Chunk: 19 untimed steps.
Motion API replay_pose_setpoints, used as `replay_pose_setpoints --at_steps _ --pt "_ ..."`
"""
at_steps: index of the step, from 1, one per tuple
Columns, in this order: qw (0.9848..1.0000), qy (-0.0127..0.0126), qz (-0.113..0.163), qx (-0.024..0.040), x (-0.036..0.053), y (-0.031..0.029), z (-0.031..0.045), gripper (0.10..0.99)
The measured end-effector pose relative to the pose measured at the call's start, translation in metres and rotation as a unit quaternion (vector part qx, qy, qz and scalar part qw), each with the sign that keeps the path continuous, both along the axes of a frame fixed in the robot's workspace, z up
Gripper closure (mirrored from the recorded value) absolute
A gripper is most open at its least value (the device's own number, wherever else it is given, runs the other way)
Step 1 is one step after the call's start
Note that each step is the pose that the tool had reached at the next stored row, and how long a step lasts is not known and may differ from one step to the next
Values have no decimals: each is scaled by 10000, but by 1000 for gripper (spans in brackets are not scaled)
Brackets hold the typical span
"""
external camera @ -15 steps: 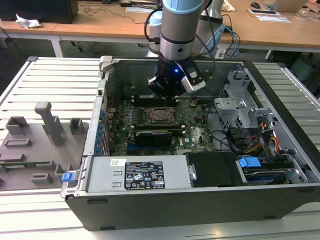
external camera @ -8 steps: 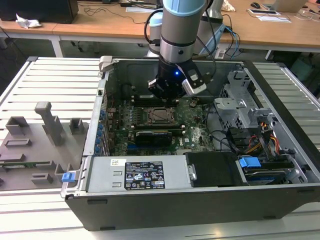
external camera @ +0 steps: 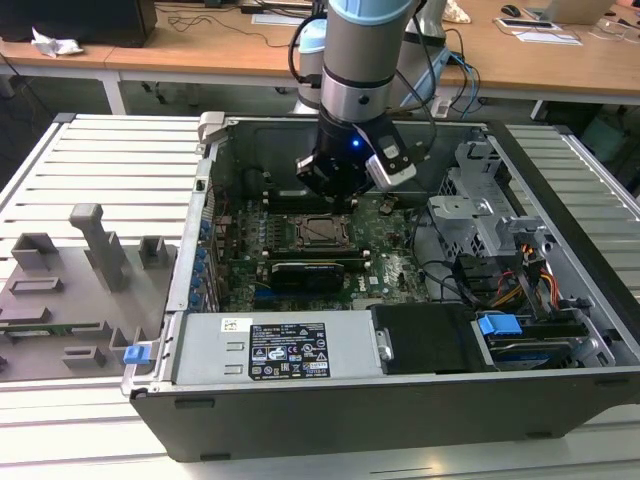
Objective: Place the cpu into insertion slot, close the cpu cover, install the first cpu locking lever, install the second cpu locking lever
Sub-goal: 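Install the second cpu locking lever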
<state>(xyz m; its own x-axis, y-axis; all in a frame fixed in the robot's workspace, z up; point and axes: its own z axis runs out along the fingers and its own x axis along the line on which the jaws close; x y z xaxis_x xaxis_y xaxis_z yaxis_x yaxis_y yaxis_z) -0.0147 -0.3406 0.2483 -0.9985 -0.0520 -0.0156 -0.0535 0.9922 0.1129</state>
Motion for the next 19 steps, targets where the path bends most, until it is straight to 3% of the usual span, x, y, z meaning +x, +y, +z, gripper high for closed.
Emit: replay_pose_setpoints --at_steps 2,6,12,19 --pt "10000 0 0 0 0 -47 0 980" --pt "10000 2 0 7 1 -72 -1 980" --pt "10000 2 -1 19 -2 -205 -16 980" --pt "10000 2 0 19 -27 -227 -22 980"
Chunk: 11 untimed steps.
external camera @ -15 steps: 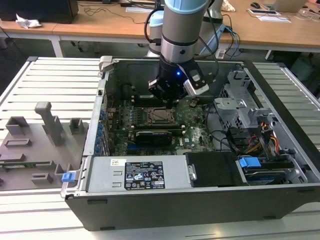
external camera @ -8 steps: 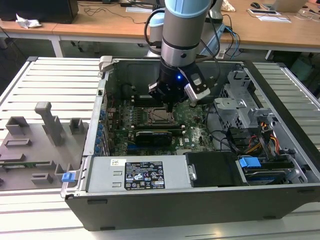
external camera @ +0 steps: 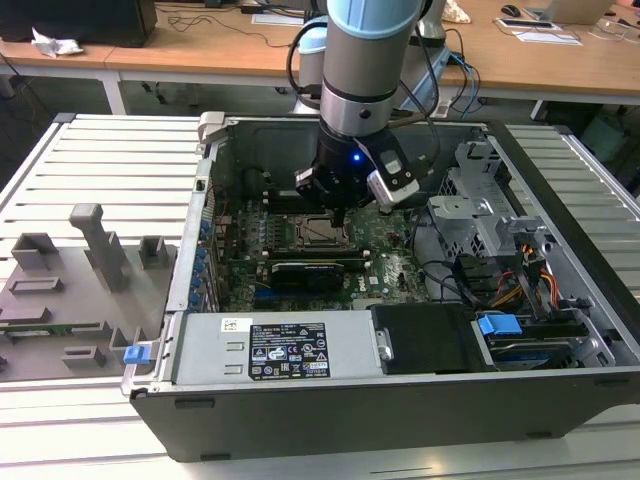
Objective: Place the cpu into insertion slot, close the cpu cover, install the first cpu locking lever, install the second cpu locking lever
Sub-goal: 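Install the second cpu locking lever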
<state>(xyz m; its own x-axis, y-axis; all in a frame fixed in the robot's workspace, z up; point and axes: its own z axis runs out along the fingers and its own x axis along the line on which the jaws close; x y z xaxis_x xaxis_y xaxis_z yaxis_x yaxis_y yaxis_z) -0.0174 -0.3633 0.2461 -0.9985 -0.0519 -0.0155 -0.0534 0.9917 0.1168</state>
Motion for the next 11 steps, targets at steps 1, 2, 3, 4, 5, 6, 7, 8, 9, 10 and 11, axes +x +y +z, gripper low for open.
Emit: replay_pose_setpoints --at_steps 1,2,3,4,5,6,7,8,9,10,11 --pt "10000 0 0 0 -2 -2 -1 980" --pt "10000 1 1 -1 -3 -7 0 980" --pt "10000 1 0 -1 -4 -10 0 980" --pt "10000 0 0 -1 -5 -17 -1 980" --pt "10000 1 0 -1 -5 -24 -1 980" --pt "10000 0 0 0 -6 -31 -2 980" --pt "10000 0 1 0 -7 -44 -2 980" --pt "10000 0 0 0 -11 -57 -3 980" --pt "10000 0 -1 -1 -15 -63 -3 980" --pt "10000 0 0 -1 -23 -68 -3 980" --pt "10000 0 0 0 -35 -70 -3 980"
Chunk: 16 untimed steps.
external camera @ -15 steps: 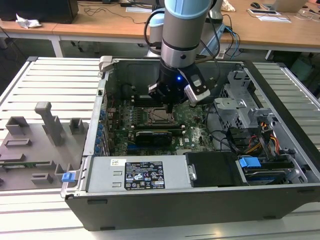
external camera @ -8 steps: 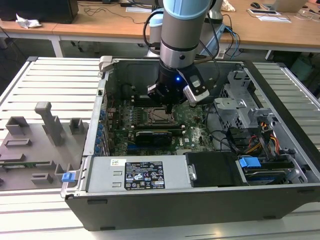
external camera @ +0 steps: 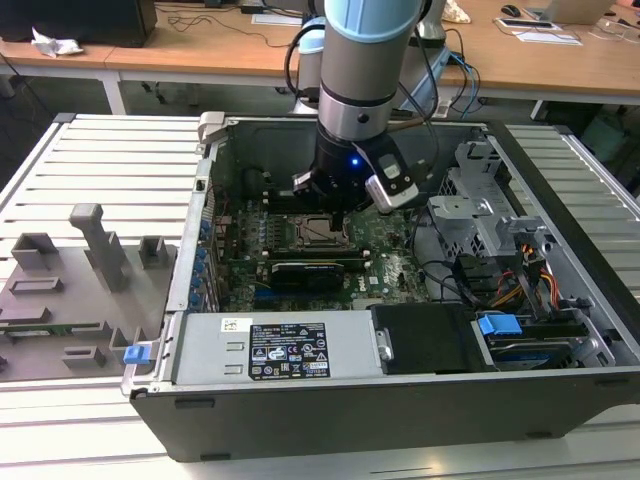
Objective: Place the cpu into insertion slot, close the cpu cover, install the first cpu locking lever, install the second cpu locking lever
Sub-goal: 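Install the second cpu locking lever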
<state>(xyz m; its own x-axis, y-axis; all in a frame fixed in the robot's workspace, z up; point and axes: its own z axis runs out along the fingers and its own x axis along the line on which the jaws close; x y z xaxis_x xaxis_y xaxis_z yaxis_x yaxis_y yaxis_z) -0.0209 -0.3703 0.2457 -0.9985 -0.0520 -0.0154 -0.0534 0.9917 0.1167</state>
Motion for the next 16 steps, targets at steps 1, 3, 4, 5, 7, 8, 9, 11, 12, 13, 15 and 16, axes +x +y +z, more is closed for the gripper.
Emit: replay_pose_setpoints --at_steps 1,3,4,5,7,8,9,11,12,13,15,16 --pt "10000 0 0 0 -20 -2 -1 980" --pt "10000 0 0 0 -57 -9 -1 980" --pt "10000 0 0 0 -71 -16 -3 980" --pt "10000 0 0 0 -86 -36 -7 980" --pt "10000 0 0 0 -143 -68 -15 980" --pt "10000 0 0 0 -159 -72 -16 980" --pt "10000 0 0 0 -180 -75 -17 980" --pt "10000 -1 0 1 -241 -79 -30 980" --pt "10000 0 0 0 -254 -80 -61 980" --pt "10000 0 0 0 -266 -80 -100 980" --pt "10000 -1 0 0 -278 -80 -124 980" --pt "10000 1 0 0 -300 -81 -128 980"
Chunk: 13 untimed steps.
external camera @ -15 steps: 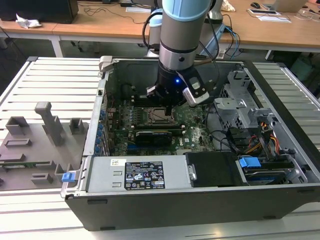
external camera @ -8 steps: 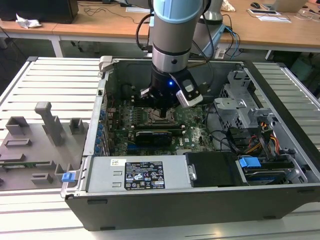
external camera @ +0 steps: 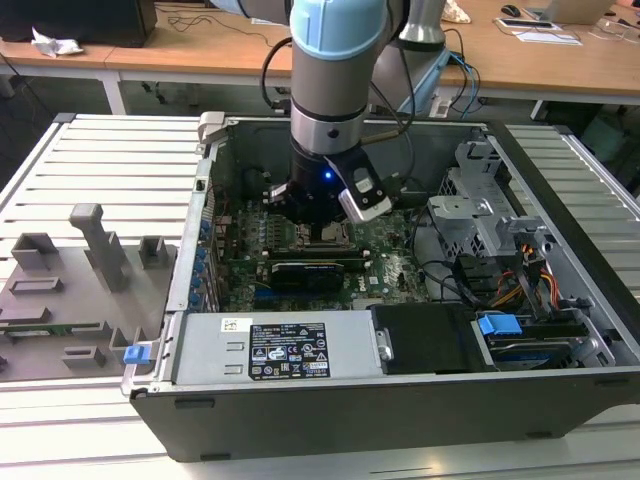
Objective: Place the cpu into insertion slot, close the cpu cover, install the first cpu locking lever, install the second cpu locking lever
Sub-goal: 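Install the second cpu locking lever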
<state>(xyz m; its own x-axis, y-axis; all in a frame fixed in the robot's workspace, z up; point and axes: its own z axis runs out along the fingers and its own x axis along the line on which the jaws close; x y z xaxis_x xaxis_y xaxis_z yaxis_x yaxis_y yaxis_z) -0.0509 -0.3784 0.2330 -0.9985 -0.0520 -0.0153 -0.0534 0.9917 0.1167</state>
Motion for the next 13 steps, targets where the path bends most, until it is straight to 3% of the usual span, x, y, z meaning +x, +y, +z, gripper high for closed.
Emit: replay_pose_setpoints --at_steps 2,13 --pt "10000 -1 0 2 -42 1 -2 980" --pt "10000 -1 0 13 -62 0 -19 980"
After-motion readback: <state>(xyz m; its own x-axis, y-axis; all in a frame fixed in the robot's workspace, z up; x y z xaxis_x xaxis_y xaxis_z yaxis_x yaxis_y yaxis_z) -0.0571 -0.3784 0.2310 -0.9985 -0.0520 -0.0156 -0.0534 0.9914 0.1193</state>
